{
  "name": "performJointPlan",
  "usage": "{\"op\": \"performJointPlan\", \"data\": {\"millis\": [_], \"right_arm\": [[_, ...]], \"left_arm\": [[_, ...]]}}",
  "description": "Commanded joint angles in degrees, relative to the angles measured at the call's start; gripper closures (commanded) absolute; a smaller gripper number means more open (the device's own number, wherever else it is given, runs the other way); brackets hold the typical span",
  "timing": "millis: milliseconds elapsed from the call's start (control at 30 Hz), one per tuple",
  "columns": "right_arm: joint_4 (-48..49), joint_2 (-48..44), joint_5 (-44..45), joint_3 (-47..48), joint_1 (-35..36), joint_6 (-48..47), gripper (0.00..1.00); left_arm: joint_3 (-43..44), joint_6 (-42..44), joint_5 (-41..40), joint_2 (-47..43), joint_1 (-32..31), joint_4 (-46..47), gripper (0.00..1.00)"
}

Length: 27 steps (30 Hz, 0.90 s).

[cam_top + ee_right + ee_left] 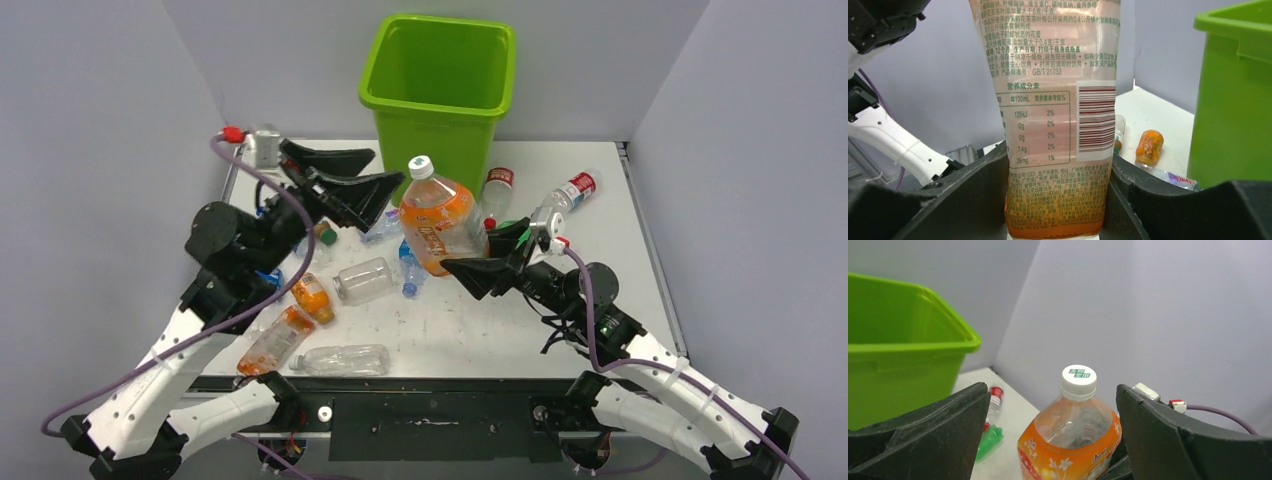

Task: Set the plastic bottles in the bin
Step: Place the plastic bottle in the trash bin.

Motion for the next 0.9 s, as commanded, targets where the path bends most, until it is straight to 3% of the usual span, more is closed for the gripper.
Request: {"op": "performJointPlan", "data": {"millis": [0,100,300,433,467,500,567,600,633,733,867], "right_arm": [[-0.01,-3.16,1.29,-1.81,0.63,0.64,0.95],[-1.07,-3.79,0.72,-1.55,0.79,0.05,0.95],[-0.69,-4.14,0.79,-1.49,0.97,-0.56,0.95],[-1.4,-4.01,0.81,-1.57,1.05,-0.75,0.95],[-1.69,-4.0,0.72,-1.51,1.0,-0.57,0.95],[-2.37,-3.94,0.76,-1.18,1.03,-0.37,0.82],[-4.67,-3.83,1.13,-0.08,1.03,0.0,0.23],[-6.33,-4.08,1.96,0.6,1.12,0.42,0.03],[-8.54,-4.52,3.0,1.26,1.11,0.7,0.09],[-14.85,-6.99,6.09,3.24,1.13,0.45,0.1],[-20.96,-11.96,10.47,3.83,1.14,-0.79,0.1]], "left_arm": [[1.55,-7.28,11.19,5.14,0.72,3.24,0.04],[1.54,-10.66,16.58,7.76,0.77,7.15,0.01],[6.02,-12.01,19.92,12.61,0.75,5.87,0.28],[6.15,-11.88,20.34,13.23,0.74,7.24,0.71],[5.95,-11.58,20.41,13.25,0.74,7.97,0.92],[5.96,-11.27,20.38,13.28,0.81,8.37,1.0],[6.29,-9.58,19.3,13.19,0.77,8.7,1.0],[6.78,-7.91,17.36,13.01,0.74,8.37,1.0],[7.67,-5.47,15.2,12.75,0.74,7.76,1.0],[10.91,2.58,7.37,12.67,0.76,8.82,1.0],[14.75,13.74,-1.28,15.78,1.1,20.38,1.0]]}}
